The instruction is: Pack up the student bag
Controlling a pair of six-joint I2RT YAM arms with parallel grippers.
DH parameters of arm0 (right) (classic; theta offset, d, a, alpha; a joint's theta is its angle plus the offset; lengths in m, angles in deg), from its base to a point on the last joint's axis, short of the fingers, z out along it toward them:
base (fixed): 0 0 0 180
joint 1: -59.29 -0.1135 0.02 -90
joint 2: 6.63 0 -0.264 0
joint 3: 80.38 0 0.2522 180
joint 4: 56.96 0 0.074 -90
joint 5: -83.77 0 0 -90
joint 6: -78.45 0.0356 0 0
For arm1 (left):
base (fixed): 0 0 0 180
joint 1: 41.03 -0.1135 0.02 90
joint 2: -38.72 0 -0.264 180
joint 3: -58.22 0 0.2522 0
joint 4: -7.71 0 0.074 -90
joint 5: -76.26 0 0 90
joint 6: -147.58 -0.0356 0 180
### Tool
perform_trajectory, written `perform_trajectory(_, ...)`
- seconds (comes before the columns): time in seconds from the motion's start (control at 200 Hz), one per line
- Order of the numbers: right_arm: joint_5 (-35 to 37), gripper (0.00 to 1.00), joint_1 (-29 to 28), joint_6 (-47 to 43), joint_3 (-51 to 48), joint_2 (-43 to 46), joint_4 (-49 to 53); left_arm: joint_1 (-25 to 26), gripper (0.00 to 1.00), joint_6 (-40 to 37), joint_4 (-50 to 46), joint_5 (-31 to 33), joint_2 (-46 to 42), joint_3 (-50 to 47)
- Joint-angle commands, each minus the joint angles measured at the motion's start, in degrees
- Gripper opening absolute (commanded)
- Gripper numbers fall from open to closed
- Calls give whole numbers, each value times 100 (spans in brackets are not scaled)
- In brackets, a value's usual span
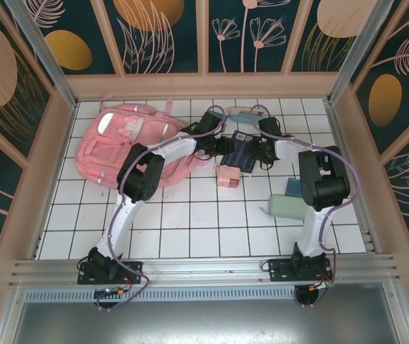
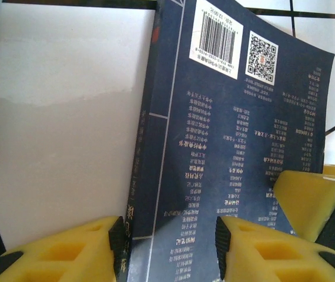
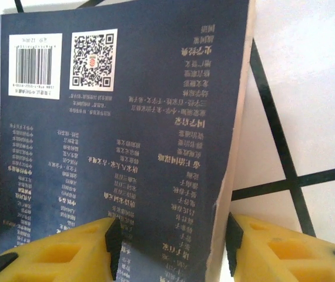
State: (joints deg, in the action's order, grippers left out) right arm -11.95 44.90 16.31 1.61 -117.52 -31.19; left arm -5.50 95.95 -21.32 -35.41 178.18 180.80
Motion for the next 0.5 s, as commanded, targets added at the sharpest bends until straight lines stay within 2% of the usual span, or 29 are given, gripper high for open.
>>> perform_trajectory(0.0, -1242, 52, -232, 295, -239, -34, -275, 123, 46, 259, 347, -848, 235, -140)
perform_trajectory(0.1, -1432, 52, -233, 378, -248, -10, -413, 121, 45, 649, 1013, -1423, 36, -430)
perform_trajectory(0.36, -1424, 52, -157, 464, -410, 139, -473, 96, 41, 1673, 2943, -2351, -525, -1190)
perform_trajectory(0.495, -1398, 52, -107, 493, -493, 234, -493, 64, 39, 1843, 3215, -2490, -573, -1278)
